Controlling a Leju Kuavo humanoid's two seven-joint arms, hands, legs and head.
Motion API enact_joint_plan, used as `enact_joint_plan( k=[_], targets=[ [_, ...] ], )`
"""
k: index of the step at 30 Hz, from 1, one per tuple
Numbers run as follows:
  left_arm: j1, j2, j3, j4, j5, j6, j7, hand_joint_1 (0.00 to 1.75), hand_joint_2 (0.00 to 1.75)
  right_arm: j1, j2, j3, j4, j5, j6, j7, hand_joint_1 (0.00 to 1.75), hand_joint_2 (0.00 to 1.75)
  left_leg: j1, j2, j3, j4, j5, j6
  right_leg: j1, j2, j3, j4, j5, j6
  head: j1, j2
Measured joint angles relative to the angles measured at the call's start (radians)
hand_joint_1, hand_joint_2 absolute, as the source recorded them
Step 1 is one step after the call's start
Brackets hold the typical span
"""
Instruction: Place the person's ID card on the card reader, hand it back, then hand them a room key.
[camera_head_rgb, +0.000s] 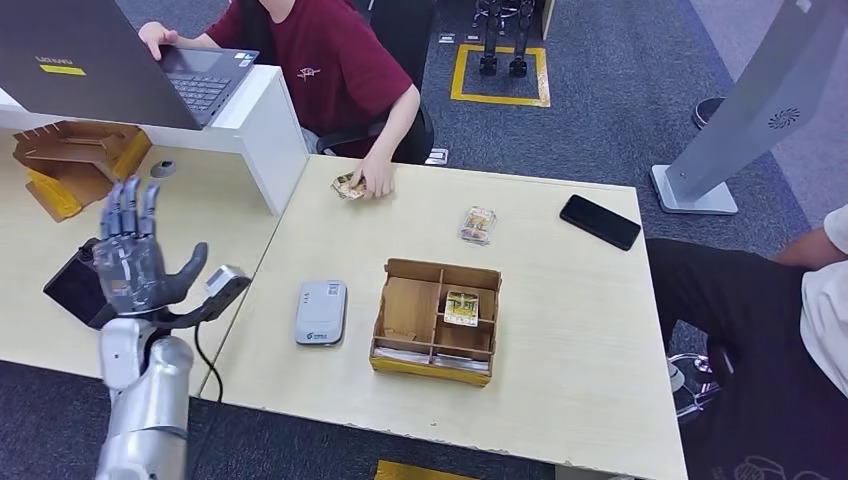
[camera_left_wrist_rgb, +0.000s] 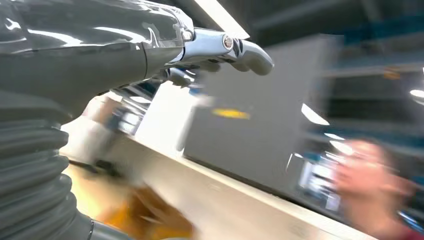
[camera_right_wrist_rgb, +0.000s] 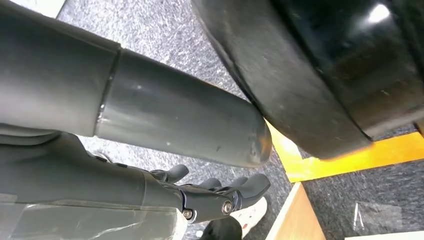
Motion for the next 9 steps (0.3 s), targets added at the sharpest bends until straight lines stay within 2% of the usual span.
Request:
enact_joint_plan(
  k=[2, 4, 7, 9],
  targets=[
    [0.025, 0.020, 0.163, -0.002, 0.068, 0.000, -0.068, 0.00, 1.75, 0.005, 0.000, -0.004, 0.008, -0.006, -0.011, -0.009, 0.00, 0.00, 0.000, 0.001, 0.001, -0.001, -0.001, -0.001, 0.000, 0.001, 0.000, 0.000, 0.000, 0.000, 0.000, 0.000],
    [0.061, 0.046, 0.291, -0.002, 0.133, 0.000, -0.085, 0.00, 1.75, 0.009, 0.000, -0.010, 0.018, -0.012, -0.024, -0.019, 0.00, 0.00, 0.000, 0.001, 0.001, -0.001, -0.001, -0.002, 0.000, 0.002, 0.000, 0.000, -0.001, -0.001, 0.000, 0.000],
    [0.130, 0.077, 0.422, -0.006, 0.206, 0.000, -0.091, 0.00, 1.75, 0.013, 0.000, -0.019, 0.036, -0.021, -0.044, -0.035, 0.00, 0.00, 0.000, 0.000, 0.000, -0.001, -0.001, -0.002, 0.000, 0.000, 0.000, 0.000, -0.002, -0.001, 0.000, 0.000],
    [0.165, 0.085, 0.470, -0.014, 0.228, -0.001, -0.092, 0.00, 1.75, 0.013, 0.000, -0.023, 0.044, -0.027, -0.055, -0.045, 0.00, 0.00, 0.000, 0.000, 0.000, -0.001, -0.002, -0.002, 0.000, 0.000, 0.000, 0.000, -0.002, -0.001, 0.000, 0.000]
  ],
)
